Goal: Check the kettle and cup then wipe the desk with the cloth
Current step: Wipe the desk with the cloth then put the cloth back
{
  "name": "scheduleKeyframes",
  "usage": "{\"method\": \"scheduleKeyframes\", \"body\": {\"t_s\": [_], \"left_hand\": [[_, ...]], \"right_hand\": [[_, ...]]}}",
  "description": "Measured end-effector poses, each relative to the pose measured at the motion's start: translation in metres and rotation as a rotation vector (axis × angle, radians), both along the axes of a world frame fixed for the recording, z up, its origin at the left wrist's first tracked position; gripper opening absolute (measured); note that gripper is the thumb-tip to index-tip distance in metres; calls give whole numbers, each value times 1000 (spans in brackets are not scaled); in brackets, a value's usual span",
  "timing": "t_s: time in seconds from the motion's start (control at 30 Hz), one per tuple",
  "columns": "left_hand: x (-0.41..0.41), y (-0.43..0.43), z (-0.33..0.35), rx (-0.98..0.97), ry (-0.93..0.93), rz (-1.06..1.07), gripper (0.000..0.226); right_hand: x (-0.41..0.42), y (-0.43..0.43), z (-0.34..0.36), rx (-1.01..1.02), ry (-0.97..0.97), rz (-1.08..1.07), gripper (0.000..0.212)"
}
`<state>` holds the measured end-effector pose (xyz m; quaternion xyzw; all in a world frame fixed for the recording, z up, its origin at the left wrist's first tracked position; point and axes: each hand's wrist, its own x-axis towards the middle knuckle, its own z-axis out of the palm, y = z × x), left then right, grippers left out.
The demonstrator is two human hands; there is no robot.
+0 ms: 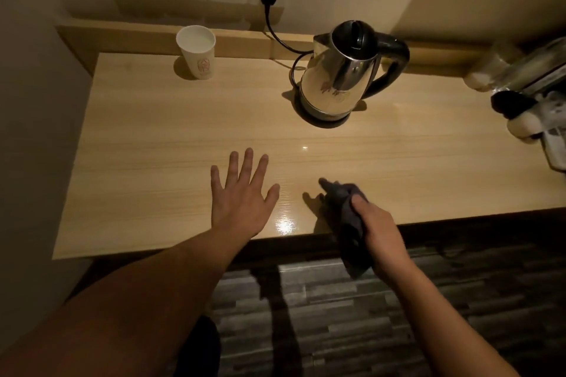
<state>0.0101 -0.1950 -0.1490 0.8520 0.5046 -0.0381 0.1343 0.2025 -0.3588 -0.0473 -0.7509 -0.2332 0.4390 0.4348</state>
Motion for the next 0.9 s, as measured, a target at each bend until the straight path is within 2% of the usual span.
{"method": "scheduleKeyframes", "body": {"t_s": [0.03,0.1,0.2,0.3,0.4,0.6,0.9], "left_hand": [[0,0,-2,4,-4,1,75],[1,-1,-4,10,-8,5,75],[1,-1,-5,21,-22,8,74],[1,-2,-7,37,-39,13,72],[1,-1,-8,45,-27,10,73],[2,-2,-5,41,-4,12,73],[4,-1,-2,21,11,18,72]], "right_hand": [[12,13,4,25,7,-67,36],[36,44,6,73,-142,-85,33],[75,90,-15,110,-498,99,41],[102,118,-49,-69,-847,391,57],[105,120,-78,-230,-1013,511,65],[107,117,-83,-248,-1015,576,62],[84,79,-84,-158,-1020,649,62]]}}
